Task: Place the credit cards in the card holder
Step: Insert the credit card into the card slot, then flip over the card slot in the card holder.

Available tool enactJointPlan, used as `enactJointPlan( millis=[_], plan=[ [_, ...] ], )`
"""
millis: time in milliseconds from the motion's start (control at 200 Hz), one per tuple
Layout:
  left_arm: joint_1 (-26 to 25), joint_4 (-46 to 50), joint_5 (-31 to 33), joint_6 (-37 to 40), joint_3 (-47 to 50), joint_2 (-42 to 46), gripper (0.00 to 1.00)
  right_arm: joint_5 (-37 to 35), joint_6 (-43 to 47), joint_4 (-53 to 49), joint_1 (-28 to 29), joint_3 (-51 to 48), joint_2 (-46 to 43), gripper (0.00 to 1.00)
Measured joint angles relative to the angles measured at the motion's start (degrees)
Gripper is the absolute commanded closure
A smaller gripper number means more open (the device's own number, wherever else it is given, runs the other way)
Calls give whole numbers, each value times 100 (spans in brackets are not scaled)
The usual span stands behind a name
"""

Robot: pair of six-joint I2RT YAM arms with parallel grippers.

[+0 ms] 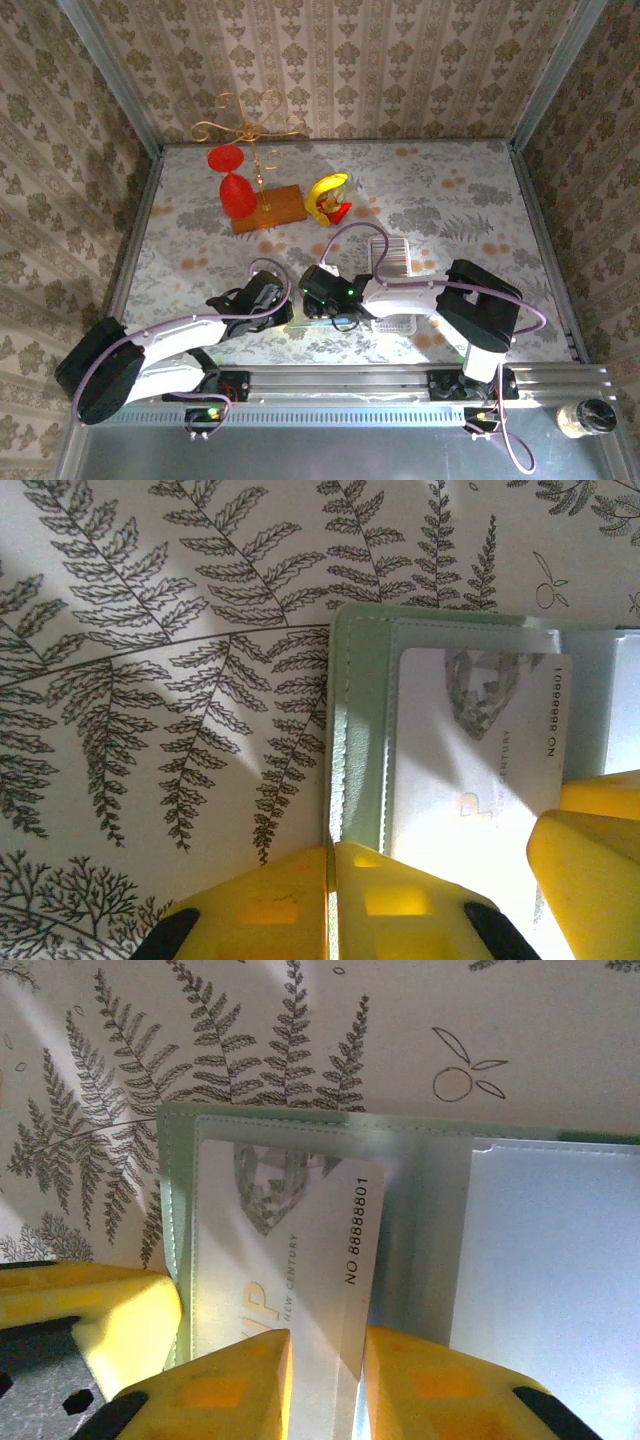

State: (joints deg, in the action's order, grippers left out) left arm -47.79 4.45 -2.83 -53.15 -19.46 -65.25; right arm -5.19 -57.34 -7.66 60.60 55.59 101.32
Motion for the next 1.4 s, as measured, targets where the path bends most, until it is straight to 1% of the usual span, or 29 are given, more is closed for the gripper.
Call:
enactJointPlan(
  millis=[160, 375, 570, 745, 960, 1235, 1400],
  plan=[
    [0, 7, 0, -2, 0, 20, 86, -61, 0, -160, 46, -39, -284, 62],
    [-2, 177, 2, 4, 72, 446, 78, -315, -85, -400, 184, -452, -1152, 59],
    [-7, 289, 0, -2, 155, 787, 70, -516, -243, -656, 221, -844, -1276, 57],
    [-26, 273, -31, 2, 157, 761, 70, -542, -291, -734, 225, -896, -1257, 57],
    [-105, 195, -46, 0, 157, 522, 71, -540, -304, -713, 232, -894, -984, 56],
    [-164, 98, -17, 0, 157, 369, 77, -533, -306, -616, 232, -702, -796, 56],
    [-168, 44, -9, -11, 166, 341, 79, -492, -308, -468, 236, -623, -688, 55]
  ],
)
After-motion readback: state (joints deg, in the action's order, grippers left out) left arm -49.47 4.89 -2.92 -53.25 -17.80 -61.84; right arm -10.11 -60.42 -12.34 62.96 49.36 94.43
